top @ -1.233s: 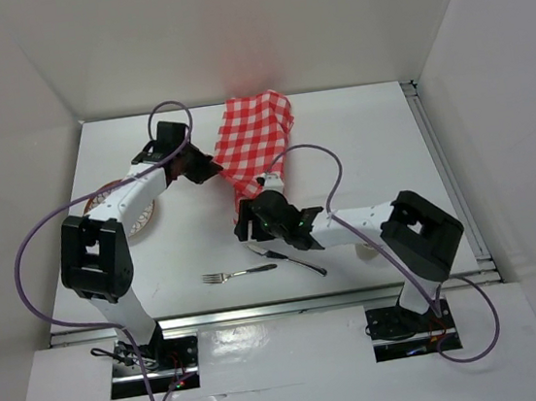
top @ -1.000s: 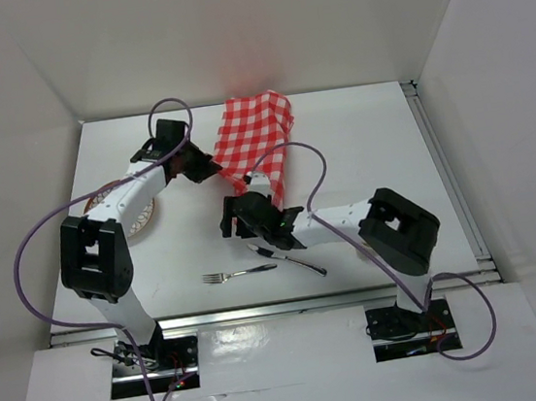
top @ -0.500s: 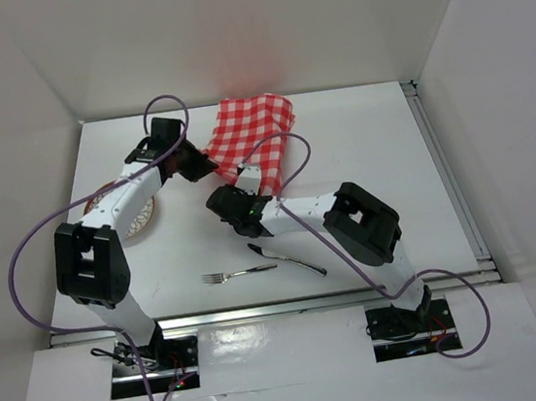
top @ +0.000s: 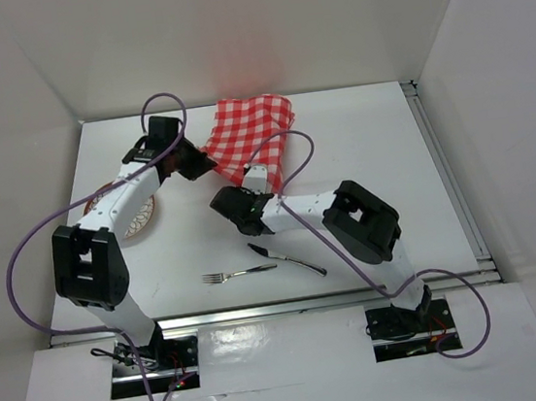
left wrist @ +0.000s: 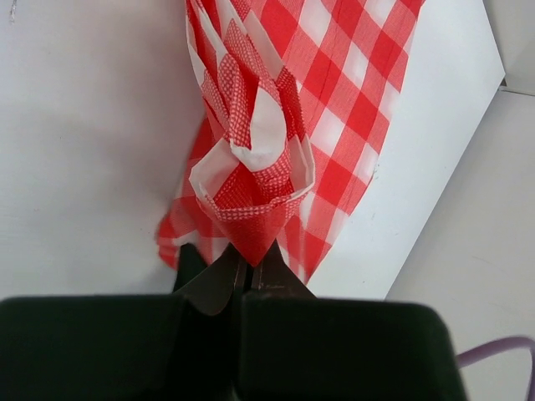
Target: Set the dinner table for one person
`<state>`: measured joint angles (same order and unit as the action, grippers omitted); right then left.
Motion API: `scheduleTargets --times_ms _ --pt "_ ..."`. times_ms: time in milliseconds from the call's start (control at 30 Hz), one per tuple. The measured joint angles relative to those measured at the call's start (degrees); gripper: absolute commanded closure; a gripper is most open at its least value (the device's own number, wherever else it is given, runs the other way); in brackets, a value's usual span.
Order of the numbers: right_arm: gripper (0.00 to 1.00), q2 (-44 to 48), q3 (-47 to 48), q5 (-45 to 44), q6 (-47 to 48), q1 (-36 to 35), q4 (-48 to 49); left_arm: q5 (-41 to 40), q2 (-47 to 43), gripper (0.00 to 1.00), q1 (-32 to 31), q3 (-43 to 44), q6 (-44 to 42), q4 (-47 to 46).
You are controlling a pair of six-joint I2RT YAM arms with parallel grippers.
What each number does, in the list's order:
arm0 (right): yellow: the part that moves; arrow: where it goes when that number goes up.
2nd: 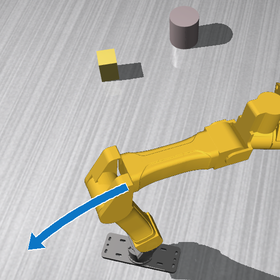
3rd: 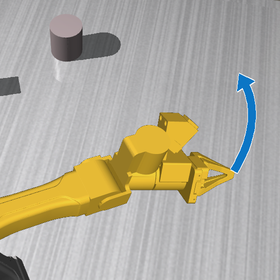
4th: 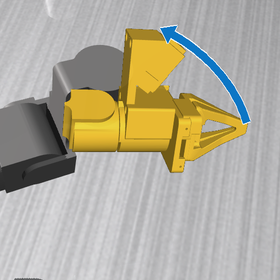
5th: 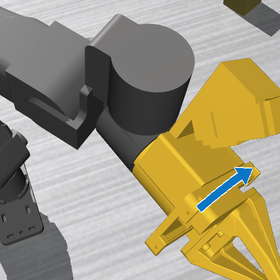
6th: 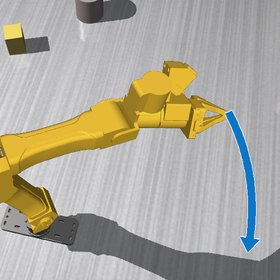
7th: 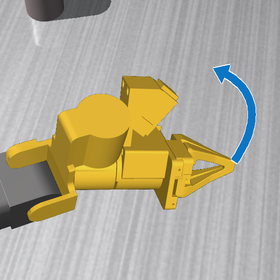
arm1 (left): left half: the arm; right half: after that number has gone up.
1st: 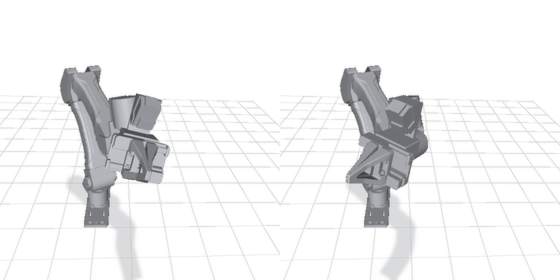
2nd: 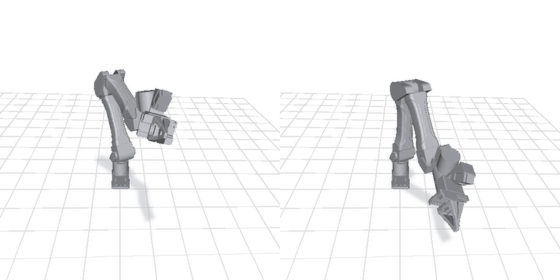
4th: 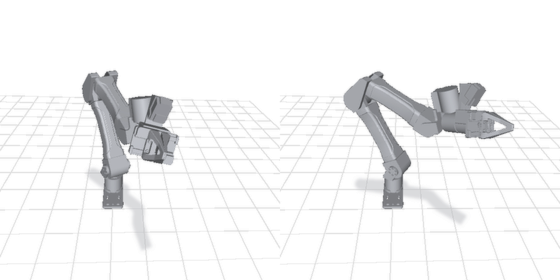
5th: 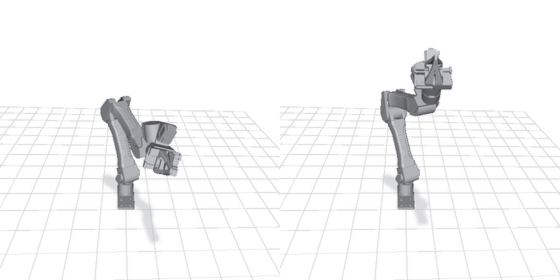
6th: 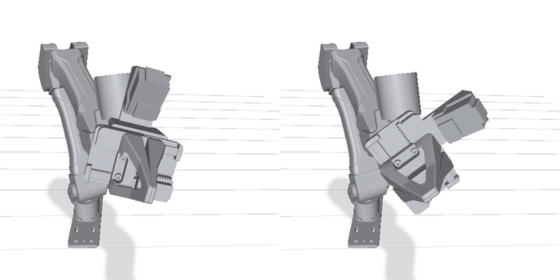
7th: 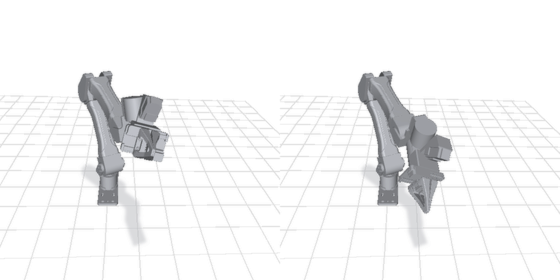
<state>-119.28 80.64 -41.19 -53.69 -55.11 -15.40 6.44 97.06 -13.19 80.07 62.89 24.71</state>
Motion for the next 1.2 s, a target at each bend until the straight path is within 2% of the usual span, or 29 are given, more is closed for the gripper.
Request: scheduleTargets --times_ms 33,167,333,433,600,700,800,833,900,933,967,1033,1100,1200 --pt "1.00 0.0 0.0 0.0 0.3 0.5 0.1 0.0 -0.1 1.00 0.0 0.0 0.0 0.1" --pt "1.00 1.4 -1.7 -0.2 2.2 3.6 0.5 -0.2 -0.6 1.00 0.3 0.2 -0.3 0.7" --pt "1.00 14.4 -15.6 -1.1 11.3 9.9 5.2 -0.1 -0.4 1.00 3.3 5.1 -2.7 2.9" --pt "1.00 23.5 -19.8 0.3 20.0 18.7 10.4 1.0 1.1 1.00 6.1 12.7 -4.1 4.3" --pt "1.00 29.5 -14.9 5.8 31.0 36.1 19.5 5.5 4.4 1.00 10.5 25.6 -5.9 4.6" --pt "1.00 33.9 -14.4 8.9 34.8 38.1 22.8 8.4 3.4 1.00 10.7 25.2 -6.3 4.1" --pt "1.00 40.0 -18.7 11.4 35.3 37.7 23.8 11.2 -0.6 1.00 12.2 17.4 -6.8 2.6" --pt "0.90 42.1 -21.1 12.1 34.8 37.4 24.2 11.9 -2.4 1.00 12.5 13.5 -7.0 1.5" --pt "0.62 46.2 -27.2 13.6 32.7 37.2 23.6 13.0 -7.6 1.00 12.6 3.5 -7.4 0.3" --pt "0.38 47.9 -30.4 13.6 31.2 37.3 22.6 12.9 -9.9 1.00 12.6 -1.1 -7.5 0.2" --pt "0.31 49.2 -32.9 13.6 29.7 37.6 21.1 12.7 -12.5 1.00 12.9 -6.0 -7.7 0.6" --pt "0.25 51.1 -37.4 13.4 27.3 38.1 17.7 11.8 -16.3 1.00 13.6 -14.7 -8.8 0.0" --pt "0.23 51.9 -40.0 13.8 25.4 38.3 15.0 11.0 -18.5 1.00 14.2 -21.8 -9.2 0.5" --pt "0.22 52.0 -40.3 15.9 24.1 38.6 12.1 10.1 -18.8 1.00 13.6 -26.4 -10.3 1.6"
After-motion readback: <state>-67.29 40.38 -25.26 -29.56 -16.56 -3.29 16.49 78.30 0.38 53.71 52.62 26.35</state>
